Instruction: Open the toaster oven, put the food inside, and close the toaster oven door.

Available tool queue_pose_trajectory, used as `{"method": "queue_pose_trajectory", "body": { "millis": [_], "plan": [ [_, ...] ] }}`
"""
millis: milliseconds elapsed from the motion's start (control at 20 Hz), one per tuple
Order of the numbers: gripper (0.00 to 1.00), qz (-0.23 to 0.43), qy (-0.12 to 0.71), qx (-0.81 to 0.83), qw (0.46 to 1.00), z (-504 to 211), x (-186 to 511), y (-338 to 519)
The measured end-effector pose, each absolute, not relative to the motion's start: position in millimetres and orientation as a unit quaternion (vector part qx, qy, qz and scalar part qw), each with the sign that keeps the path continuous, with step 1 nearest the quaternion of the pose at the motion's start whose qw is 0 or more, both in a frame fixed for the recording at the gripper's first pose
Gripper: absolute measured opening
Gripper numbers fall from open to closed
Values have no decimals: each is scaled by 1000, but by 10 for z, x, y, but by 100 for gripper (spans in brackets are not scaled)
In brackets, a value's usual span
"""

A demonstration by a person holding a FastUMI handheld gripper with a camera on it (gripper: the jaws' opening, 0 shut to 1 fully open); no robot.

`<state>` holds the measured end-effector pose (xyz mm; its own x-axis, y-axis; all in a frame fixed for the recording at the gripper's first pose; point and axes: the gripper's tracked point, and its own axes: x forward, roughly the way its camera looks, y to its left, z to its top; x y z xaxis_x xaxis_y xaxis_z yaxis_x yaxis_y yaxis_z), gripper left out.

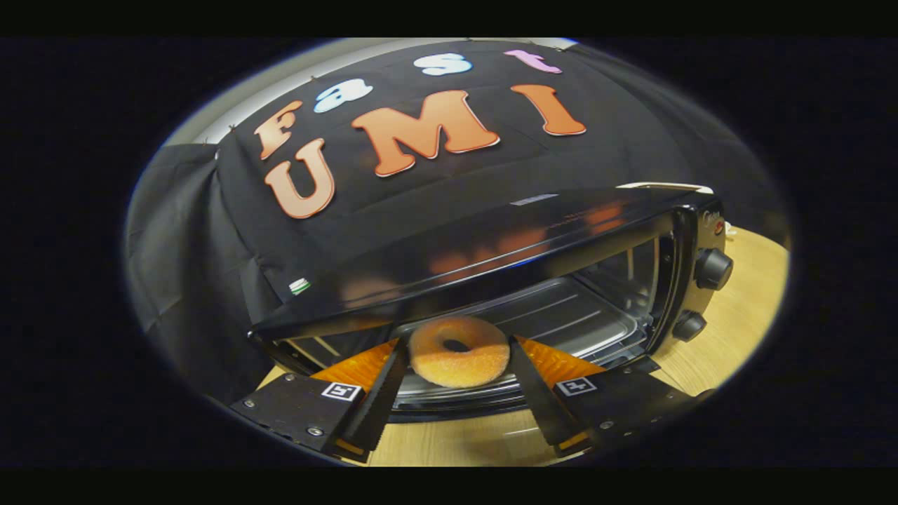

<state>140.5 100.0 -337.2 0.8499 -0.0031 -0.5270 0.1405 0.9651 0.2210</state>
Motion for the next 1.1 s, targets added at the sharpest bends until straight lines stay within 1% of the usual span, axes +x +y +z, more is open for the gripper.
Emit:
{"method": "queue_pose_trajectory", "body": {
  "millis": [50, 200, 350, 550, 650, 750, 850, 950, 1100],
  "plan": [
    [88, -38, 274, 107, 955, -3358, 1384, 972],
    [97, -6, 300, 78, 951, -3406, 1160, 1045],
    [98, 20, 293, 50, 954, -3209, 798, 1029],
    [98, 59, 289, 54, 954, -2928, 240, 1068],
    [98, 72, 309, 67, 946, -2934, -89, 1055],
    [98, 71, 333, 80, 937, -2999, -367, 1033],
    [98, 89, 350, 71, 930, -3078, -614, 1102],
    [99, 80, 360, 44, 928, -3182, -777, 1012],
    [99, 47, 386, 39, 920, -3359, -935, 876]
  ]
}}
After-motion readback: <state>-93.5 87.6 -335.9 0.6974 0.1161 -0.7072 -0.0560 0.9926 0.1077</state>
